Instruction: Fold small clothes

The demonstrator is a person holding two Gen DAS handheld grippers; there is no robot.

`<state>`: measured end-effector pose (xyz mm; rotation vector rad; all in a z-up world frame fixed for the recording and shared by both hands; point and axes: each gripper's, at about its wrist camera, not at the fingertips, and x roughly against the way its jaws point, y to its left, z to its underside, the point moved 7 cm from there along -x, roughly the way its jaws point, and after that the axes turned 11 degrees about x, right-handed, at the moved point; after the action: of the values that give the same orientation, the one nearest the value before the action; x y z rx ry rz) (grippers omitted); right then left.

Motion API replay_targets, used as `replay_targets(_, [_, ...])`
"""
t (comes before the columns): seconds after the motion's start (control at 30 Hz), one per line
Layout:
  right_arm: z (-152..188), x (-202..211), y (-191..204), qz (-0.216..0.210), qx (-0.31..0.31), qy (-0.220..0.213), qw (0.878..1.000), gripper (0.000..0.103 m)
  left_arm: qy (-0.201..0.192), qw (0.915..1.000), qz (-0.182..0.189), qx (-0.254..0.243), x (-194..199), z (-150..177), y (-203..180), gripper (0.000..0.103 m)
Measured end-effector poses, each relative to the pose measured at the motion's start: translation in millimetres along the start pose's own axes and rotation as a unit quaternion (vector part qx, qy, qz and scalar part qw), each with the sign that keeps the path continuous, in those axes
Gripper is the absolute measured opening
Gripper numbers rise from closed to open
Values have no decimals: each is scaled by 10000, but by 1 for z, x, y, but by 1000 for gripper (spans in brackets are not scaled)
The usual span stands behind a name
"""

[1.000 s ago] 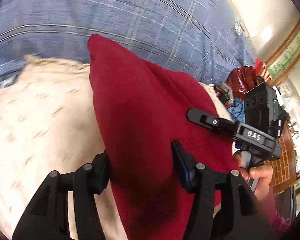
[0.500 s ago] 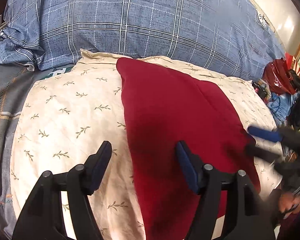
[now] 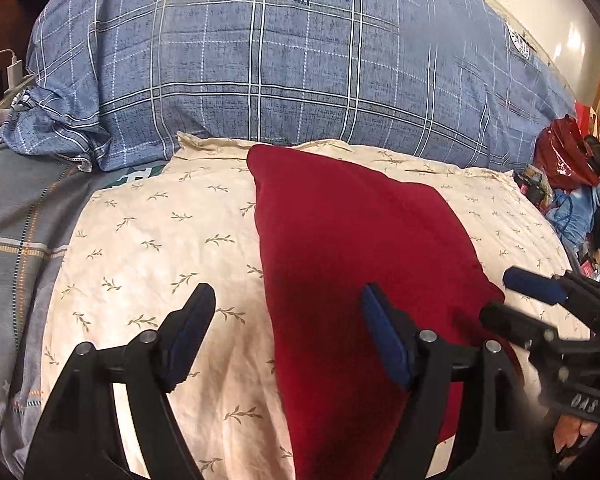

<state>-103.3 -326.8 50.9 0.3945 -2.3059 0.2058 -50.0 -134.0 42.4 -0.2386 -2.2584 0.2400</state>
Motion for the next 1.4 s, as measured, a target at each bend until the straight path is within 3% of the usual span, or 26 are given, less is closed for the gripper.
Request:
replay_targets(0.13, [0,2,-9,42,-359,-24,9993,56,-97,9999,-28,49,8,-1,3,85])
replay_targets(0.23, [1,6,-10,95,-534,-86,9985,63,-141,9999,-32,32,13,0,3,85])
replay_targets(0.47, [5,13,-6,241,-640,-175,9975,74,-232,9996,89,97,24,1,-3,89])
replay_targets(0.7, [6,12,-4,327,-608,-162,9975,74,-351,9993,81,84,31,0,-3,103])
replay_targets(1.4, [5,3,-8,262,-737,-113,9969,76,-552,9981,-225,159,35,-3,13,103])
